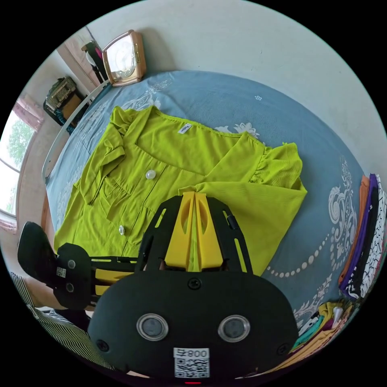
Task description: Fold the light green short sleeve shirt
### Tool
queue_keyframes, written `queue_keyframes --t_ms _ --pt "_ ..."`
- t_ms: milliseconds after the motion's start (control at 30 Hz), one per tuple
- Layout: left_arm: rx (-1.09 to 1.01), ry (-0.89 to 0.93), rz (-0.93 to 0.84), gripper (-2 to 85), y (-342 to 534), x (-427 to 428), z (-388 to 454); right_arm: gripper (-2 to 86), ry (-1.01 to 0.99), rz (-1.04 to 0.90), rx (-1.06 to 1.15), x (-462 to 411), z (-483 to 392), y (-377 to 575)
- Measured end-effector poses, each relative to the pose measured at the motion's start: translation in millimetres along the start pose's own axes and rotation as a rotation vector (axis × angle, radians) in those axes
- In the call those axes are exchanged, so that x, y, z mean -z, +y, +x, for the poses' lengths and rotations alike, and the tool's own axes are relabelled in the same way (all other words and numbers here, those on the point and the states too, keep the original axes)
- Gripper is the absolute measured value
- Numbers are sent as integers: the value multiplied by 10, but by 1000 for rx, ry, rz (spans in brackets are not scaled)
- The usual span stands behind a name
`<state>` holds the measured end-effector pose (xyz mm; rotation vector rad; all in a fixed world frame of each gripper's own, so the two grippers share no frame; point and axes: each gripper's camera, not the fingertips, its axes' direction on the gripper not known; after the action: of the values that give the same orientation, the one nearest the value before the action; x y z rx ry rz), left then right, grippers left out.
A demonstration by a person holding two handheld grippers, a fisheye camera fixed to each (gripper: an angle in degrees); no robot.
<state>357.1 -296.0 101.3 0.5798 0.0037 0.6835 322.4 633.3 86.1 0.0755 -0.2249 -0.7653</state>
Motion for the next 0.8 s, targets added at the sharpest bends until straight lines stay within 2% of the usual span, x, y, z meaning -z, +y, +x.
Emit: queue_keyframes --t_ms 267,433,633,800 --pt "31 22 21 4 34 130 -96 -4 -44 20 -49 -35 155 118" --pt "-4 59 95 9 309 562 -95 -4 -65 69 -96 183 286 378" --pt "113 41 127 32 1336 1521 -414 -4 -149 116 -199 638 611 1384" --pt "357 -25 191 69 2605 2586 -712 -3 -206 72 -322 973 745 2928"
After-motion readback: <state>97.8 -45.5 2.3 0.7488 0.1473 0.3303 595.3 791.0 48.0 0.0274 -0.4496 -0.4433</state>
